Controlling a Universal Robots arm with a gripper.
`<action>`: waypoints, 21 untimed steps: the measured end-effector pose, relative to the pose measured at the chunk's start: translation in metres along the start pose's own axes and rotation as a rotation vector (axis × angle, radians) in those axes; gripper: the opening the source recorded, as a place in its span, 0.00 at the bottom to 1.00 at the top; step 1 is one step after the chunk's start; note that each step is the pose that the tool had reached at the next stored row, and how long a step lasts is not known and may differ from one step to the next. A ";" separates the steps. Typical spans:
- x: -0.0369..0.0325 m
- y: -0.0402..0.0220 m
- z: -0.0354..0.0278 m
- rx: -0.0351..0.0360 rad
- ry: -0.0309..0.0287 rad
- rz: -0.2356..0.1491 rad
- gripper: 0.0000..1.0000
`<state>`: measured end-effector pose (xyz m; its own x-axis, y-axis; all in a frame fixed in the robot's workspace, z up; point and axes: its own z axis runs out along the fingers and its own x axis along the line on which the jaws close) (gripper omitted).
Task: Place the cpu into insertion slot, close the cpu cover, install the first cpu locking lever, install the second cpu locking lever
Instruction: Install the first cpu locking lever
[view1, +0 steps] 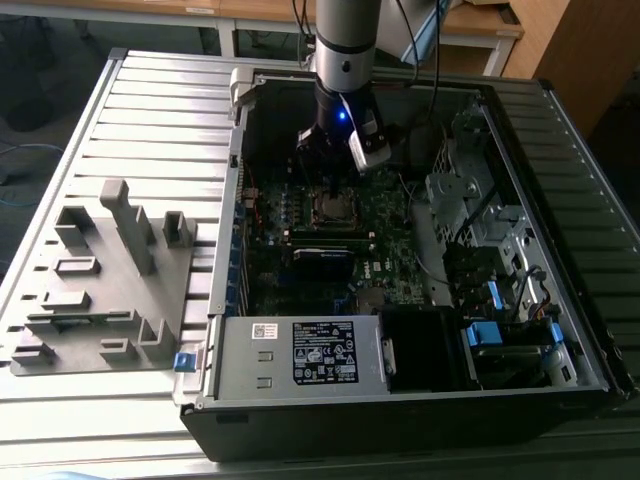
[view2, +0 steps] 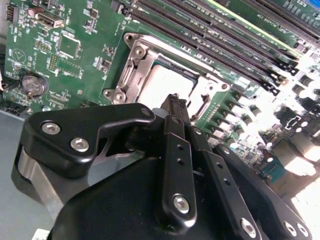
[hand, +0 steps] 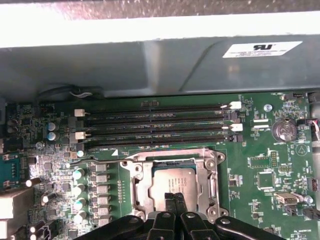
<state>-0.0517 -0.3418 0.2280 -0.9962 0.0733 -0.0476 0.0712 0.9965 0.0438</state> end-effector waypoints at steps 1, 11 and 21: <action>0.0000 0.0000 -0.0002 -0.0001 0.0000 0.000 0.11; 0.0086 -0.0006 -0.0007 0.0001 0.0000 0.000 0.11; 0.0128 -0.0007 -0.0066 0.0001 0.0001 0.000 0.11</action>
<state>-0.0647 -0.3418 0.2339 -0.9962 0.0733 -0.0475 0.0713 0.9965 0.0437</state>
